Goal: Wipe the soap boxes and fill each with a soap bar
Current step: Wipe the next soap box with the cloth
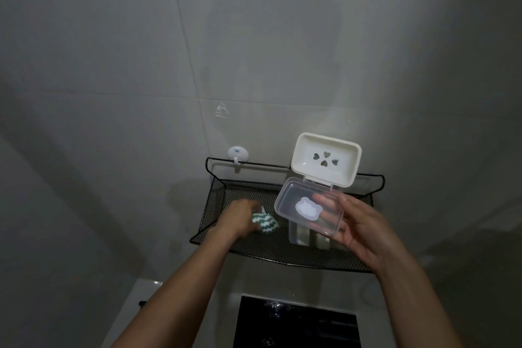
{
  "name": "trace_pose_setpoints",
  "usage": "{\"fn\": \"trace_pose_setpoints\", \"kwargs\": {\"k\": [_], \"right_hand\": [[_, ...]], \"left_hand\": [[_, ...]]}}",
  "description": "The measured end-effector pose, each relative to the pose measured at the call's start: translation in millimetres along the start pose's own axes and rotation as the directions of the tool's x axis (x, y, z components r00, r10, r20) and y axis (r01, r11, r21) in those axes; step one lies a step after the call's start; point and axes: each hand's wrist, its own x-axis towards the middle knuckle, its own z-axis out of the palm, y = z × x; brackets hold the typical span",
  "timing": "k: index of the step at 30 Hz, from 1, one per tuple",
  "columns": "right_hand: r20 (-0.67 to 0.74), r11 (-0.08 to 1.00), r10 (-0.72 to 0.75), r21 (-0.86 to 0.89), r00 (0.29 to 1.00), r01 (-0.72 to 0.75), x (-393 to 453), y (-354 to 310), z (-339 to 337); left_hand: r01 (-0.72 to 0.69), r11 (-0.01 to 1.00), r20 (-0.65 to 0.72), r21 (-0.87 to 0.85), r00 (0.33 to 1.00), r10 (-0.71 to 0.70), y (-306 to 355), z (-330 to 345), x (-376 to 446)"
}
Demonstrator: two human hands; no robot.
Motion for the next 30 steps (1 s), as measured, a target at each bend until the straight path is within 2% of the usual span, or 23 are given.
{"fn": "trace_pose_setpoints", "kwargs": {"k": [4,6,8,11,13,15,18,20,22,25,30], "right_hand": [[-0.004,1.0,0.0,0.009,1.0,0.0,0.0,0.0,-2.3],[-0.011,1.0,-0.001,0.015,1.0,0.001,1.1,-0.1,-4.1],[-0.016,1.0,-0.006,0.009,1.0,0.006,1.6,-0.3,-5.9],[-0.023,1.0,-0.022,0.003,0.999,0.022,1.5,-1.1,-6.9],[-0.028,1.0,-0.03,0.005,0.999,0.03,2.2,-0.8,-6.9],[-0.032,0.999,-0.032,-0.001,0.999,0.032,3.4,0.3,-5.1],[-0.014,1.0,-0.019,-0.01,1.0,0.018,4.7,3.2,3.6],[0.005,1.0,-0.016,-0.015,1.0,0.016,5.3,6.3,12.8],[0.027,1.0,-0.023,-0.021,0.999,0.023,6.3,9.7,22.1],[0.044,0.999,-0.031,-0.03,0.999,0.032,7.5,13.9,31.0],[0.022,0.997,-0.063,-0.037,0.998,0.064,7.1,16.4,34.4]], "left_hand": [[-0.01,0.998,0.031,0.065,0.999,0.008,0.4,7.7,-0.5],[-0.006,0.999,0.022,0.045,1.0,0.005,0.3,3.7,-1.9],[0.027,0.997,-0.016,-0.068,0.999,-0.028,0.1,-5.3,-6.6],[0.093,0.909,-0.122,-0.406,0.98,-0.155,3.0,-26.7,-21.9],[0.053,0.828,-0.237,-0.558,0.946,-0.221,9.1,-45.4,-36.4],[-0.039,0.806,-0.368,-0.591,0.902,-0.226,20.6,-65.4,-52.2],[-0.188,0.846,-0.539,-0.498,0.831,-0.133,44.7,-84.8,-73.1],[-0.228,0.916,-0.617,-0.329,0.787,-0.025,61.7,-85.3,-80.4],[-0.192,0.973,-0.624,-0.125,0.778,0.073,76.5,-77.8,-81.8],[-0.054,0.994,-0.572,0.091,0.815,0.097,88.8,-60.3,-79.4],[0.041,0.989,-0.541,0.143,0.84,0.043,96.9,-45.4,-79.3]]}}
